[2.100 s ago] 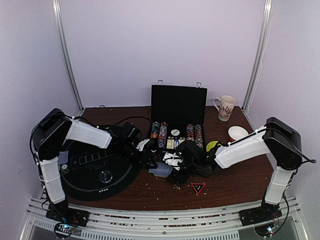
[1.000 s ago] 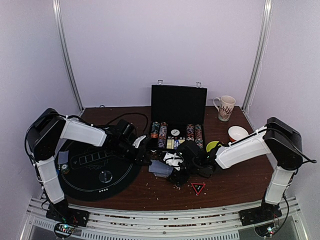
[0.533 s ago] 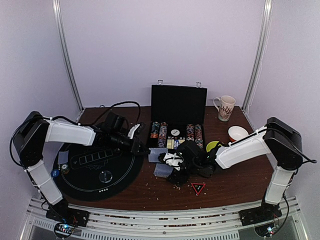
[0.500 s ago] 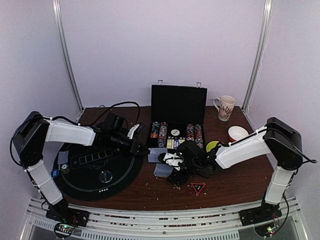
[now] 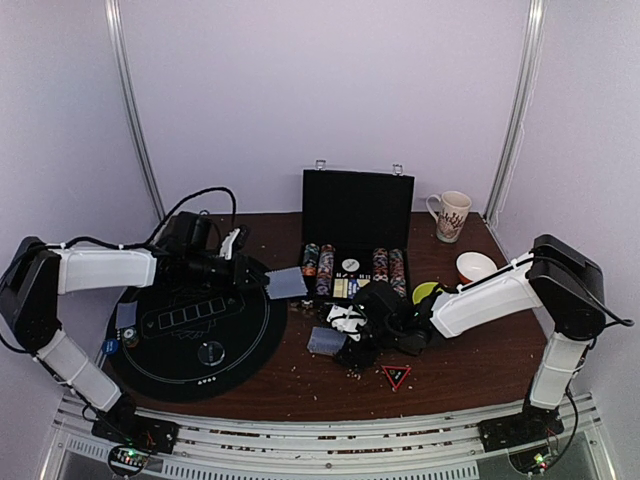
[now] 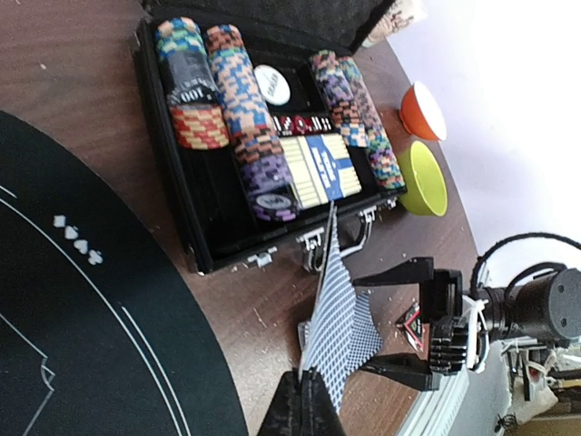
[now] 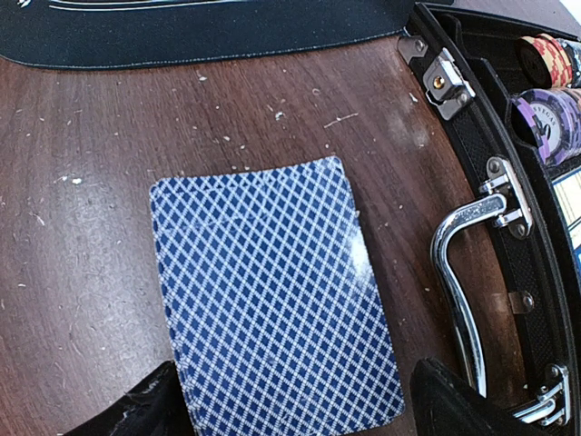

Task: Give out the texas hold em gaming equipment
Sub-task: Adjust the poker card at the face-down deck piles.

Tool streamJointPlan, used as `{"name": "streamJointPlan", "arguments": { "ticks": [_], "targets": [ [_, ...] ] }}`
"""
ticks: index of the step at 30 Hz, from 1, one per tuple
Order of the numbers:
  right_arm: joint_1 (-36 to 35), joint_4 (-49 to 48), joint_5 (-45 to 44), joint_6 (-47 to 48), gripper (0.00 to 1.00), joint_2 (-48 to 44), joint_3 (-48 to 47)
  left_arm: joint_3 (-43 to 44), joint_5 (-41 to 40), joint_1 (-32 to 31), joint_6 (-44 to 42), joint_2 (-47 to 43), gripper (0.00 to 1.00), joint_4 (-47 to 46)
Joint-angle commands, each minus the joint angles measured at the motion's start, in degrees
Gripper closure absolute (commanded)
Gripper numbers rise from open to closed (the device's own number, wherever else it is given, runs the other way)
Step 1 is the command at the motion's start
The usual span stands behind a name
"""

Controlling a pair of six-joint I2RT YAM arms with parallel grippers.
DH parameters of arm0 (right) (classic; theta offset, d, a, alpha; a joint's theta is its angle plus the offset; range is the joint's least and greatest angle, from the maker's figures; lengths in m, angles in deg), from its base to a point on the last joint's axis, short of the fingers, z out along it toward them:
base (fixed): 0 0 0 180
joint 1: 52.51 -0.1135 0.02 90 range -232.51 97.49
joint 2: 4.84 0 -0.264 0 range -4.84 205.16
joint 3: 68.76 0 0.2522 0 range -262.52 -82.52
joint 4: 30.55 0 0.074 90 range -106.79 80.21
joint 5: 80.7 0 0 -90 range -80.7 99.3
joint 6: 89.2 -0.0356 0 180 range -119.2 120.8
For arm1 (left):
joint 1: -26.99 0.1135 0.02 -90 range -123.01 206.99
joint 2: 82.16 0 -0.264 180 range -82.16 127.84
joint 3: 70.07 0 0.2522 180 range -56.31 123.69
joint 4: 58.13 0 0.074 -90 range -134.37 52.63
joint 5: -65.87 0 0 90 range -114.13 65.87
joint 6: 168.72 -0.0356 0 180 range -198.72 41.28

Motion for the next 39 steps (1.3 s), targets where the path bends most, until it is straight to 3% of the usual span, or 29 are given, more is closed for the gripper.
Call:
{"name": "streamJointPlan", "arguments": {
  "ticks": [1, 16, 30, 32, 35, 39],
  "targets": [
    [0.2, 4.8, -1.2, 1.0, 0.12, 0.7, 1.7, -0.8, 3.7, -1.1, -1.3, 1.8, 1.0, 0.0],
    [0.2, 4.0, -1.0, 2.4, 0.03, -1.9, 1.9, 0.6, 11.5, -6.0, -6.9, 13.4, 1.0, -8.8],
    [0.2, 6.4, 1.0, 7.2, 0.0, -14.0, 4.7, 0.6, 13.5, -6.0, -10.3, 10.8, 1.0, -10.3],
    [1.5, 7.5, 3.7, 4.4, 0.0, -17.9, 3.5, 0.7, 13.7, -6.0, -11.3, 9.2, 1.0, -10.8],
    [7.2, 5.4, 16.2, -4.5, 0.02, -24.0, 2.6, 0.1, 15.7, -6.0, -11.7, 6.5, 1.0, -13.6],
    [15.1, -1.3, 27.9, -19.5, 0.2, -26.2, 3.7, -2.2, 19.3, -6.0, -11.2, 3.1, 1.0, -20.6]
  ]
}}
